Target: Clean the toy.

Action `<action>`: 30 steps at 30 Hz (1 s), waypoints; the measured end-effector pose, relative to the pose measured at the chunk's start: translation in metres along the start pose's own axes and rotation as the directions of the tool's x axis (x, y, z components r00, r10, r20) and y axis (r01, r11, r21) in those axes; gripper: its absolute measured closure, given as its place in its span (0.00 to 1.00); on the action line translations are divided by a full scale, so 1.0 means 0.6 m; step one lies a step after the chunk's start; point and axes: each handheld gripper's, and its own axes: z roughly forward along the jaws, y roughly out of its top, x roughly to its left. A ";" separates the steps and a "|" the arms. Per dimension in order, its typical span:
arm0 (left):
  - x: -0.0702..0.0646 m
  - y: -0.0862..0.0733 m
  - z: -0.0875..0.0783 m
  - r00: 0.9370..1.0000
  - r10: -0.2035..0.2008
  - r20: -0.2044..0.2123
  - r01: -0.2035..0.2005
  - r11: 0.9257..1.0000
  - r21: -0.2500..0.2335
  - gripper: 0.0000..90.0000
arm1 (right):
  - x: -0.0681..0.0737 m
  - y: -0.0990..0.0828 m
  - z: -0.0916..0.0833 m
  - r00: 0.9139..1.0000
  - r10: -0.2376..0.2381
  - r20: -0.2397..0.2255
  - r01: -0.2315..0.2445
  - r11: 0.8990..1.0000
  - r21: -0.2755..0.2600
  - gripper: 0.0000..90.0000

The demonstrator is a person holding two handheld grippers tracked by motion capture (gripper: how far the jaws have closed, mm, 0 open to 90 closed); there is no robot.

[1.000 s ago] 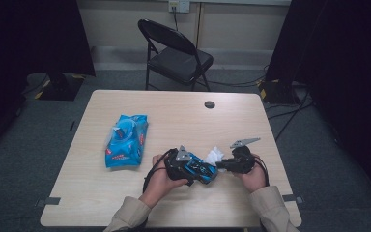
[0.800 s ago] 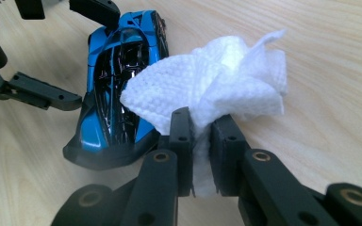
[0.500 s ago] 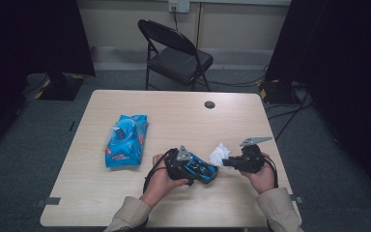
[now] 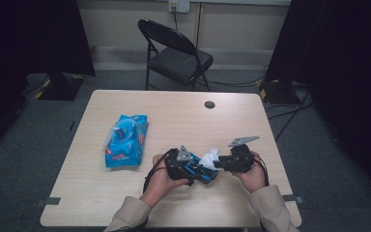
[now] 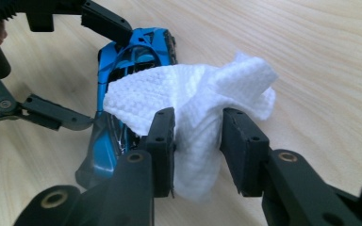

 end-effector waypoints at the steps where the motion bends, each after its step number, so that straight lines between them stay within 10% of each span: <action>1: 0.000 0.000 0.000 1.000 0.001 0.000 -0.001 1.000 0.002 0.17 | -0.001 0.000 0.000 1.000 -0.001 0.006 0.001 1.000 -0.001 0.69; 6: -0.001 0.000 0.000 1.000 0.007 -0.002 -0.007 1.000 0.005 0.16 | -0.004 0.002 -0.004 0.999 0.001 0.036 0.000 1.000 -0.019 0.67; 14: -0.001 0.000 0.000 1.000 0.013 -0.003 -0.013 1.000 0.004 0.16 | -0.003 0.005 0.005 0.999 0.004 0.041 -0.004 1.000 -0.004 0.93; 30: 0.000 0.000 0.000 1.000 0.013 0.000 -0.013 1.000 0.004 0.17 | 0.015 0.052 -0.004 1.000 0.000 -0.014 -0.001 0.998 -0.069 0.94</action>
